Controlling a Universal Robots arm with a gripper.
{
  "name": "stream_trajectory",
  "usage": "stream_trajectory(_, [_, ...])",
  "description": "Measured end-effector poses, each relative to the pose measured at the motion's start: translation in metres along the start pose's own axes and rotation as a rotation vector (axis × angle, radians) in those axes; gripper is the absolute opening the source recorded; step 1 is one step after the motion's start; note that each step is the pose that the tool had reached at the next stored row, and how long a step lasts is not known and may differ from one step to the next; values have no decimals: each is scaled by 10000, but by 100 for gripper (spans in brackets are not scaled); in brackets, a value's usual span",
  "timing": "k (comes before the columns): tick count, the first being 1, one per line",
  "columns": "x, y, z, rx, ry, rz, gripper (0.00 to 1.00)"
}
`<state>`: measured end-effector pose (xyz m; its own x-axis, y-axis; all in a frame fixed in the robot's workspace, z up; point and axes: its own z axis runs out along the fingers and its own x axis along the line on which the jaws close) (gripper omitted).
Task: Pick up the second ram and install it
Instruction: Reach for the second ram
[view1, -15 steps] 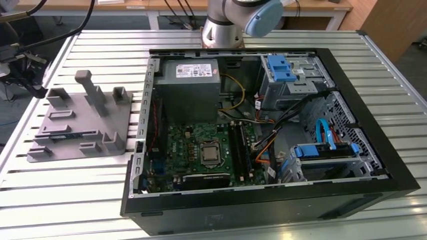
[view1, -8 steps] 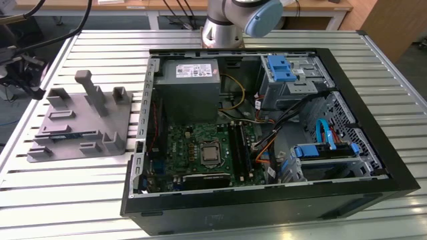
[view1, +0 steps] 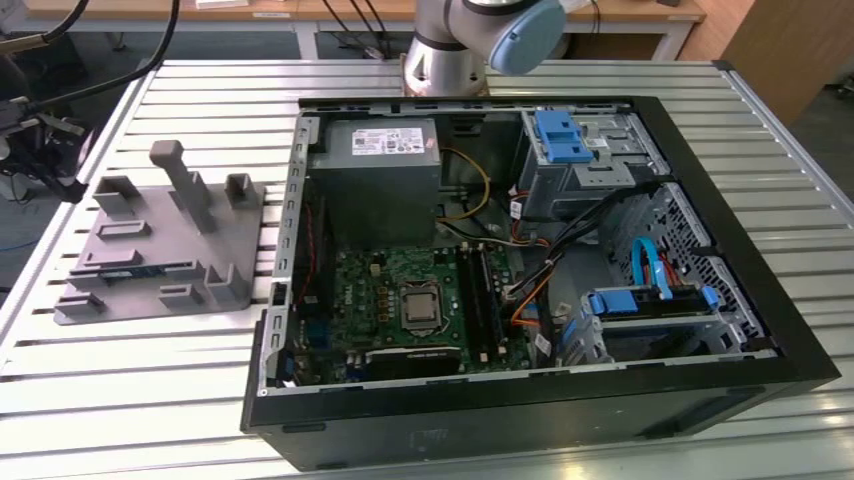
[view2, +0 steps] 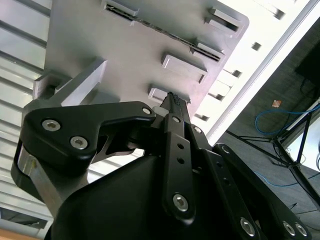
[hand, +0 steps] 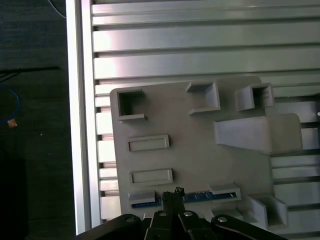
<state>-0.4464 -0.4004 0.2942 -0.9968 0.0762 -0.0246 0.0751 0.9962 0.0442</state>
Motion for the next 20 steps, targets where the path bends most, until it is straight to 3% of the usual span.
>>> stream_trajectory(16, [93, -30, 103, 0, -1, 0, 10])
stream_trajectory(20, [96, -74, 151, 0, 1, -1, 10])
